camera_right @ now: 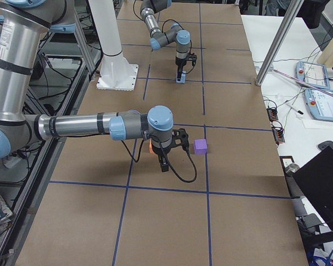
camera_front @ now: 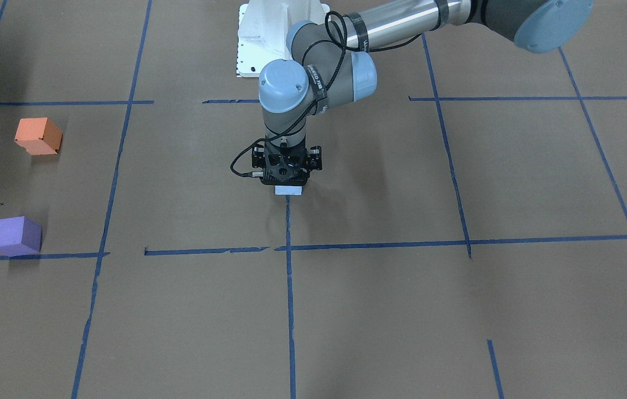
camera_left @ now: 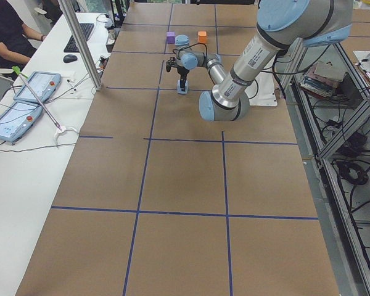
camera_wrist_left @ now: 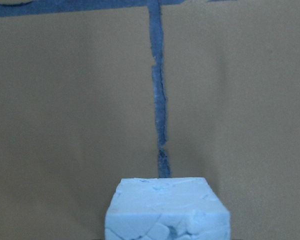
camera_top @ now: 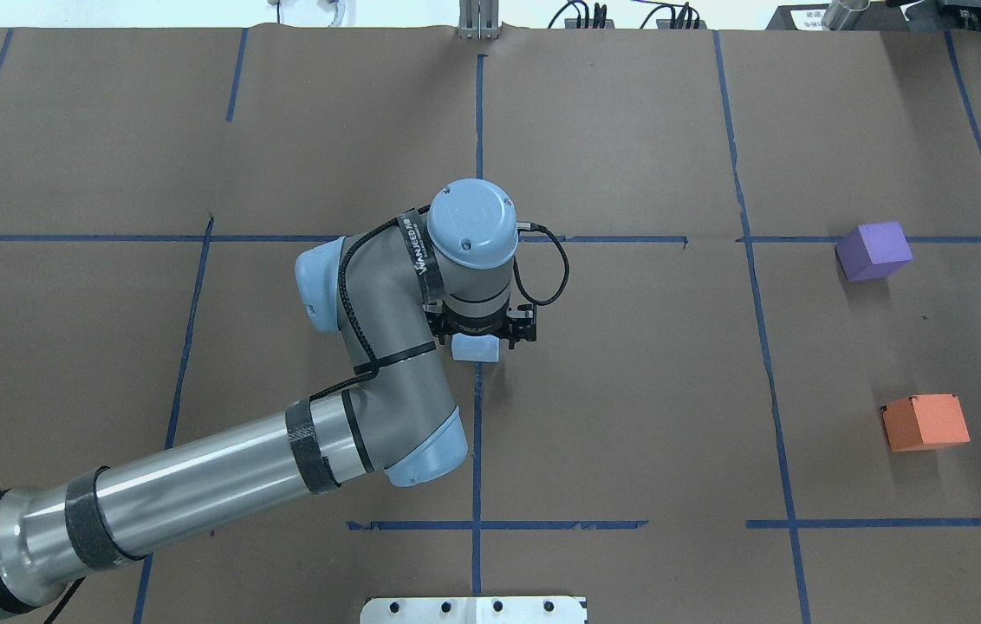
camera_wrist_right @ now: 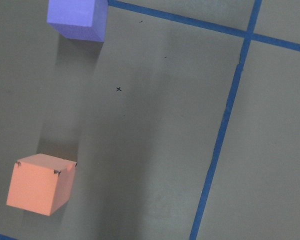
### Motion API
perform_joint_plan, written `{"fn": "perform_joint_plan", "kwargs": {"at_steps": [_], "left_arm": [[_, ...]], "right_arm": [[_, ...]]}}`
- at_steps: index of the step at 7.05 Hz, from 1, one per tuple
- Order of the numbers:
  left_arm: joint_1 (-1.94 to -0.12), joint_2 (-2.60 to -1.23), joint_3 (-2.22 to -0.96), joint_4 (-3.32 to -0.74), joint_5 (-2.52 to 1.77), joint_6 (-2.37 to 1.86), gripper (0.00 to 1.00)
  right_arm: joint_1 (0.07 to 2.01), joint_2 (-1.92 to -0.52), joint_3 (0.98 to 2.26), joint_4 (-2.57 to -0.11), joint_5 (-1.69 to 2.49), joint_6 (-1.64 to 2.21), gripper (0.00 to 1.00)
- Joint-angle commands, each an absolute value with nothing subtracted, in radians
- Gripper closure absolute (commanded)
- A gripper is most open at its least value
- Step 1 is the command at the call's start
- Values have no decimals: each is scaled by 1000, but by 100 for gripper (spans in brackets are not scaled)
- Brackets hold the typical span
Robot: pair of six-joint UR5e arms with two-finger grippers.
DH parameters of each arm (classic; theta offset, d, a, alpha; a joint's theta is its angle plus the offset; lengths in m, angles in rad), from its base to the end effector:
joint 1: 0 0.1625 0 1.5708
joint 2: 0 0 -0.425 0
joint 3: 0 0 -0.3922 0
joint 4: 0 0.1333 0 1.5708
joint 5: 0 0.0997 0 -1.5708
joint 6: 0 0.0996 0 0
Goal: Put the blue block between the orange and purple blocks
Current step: 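Set the cube down centrally, open left gripper while right arm reaches in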
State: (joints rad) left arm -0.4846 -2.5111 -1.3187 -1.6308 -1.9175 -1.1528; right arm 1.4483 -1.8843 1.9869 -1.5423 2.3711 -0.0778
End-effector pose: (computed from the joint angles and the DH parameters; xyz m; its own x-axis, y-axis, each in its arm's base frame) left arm 0.6465 -0.4528 0.1648 0.6875 0.0695 -0.7228 -0.0498 0.9976 0.0486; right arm 0.0165 -0.3718 0.5824 0.6683 -0.2541 0.6991 0.1736 0.9672 0.1856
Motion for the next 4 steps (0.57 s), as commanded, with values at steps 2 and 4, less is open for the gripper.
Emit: {"fn": "perform_joint_plan", "kwargs": {"at_steps": [2,4], "left_arm": [[-567,-2476,-1486,-1635,-1907,-1164,0],[-621,-2302,-1667,-1629,-1911,-1152,0]], "right_arm": [[1299,-1824,1988,-1403,2381,237,0],[1159,-1723,1991,-1310,2376,541,0]]}}
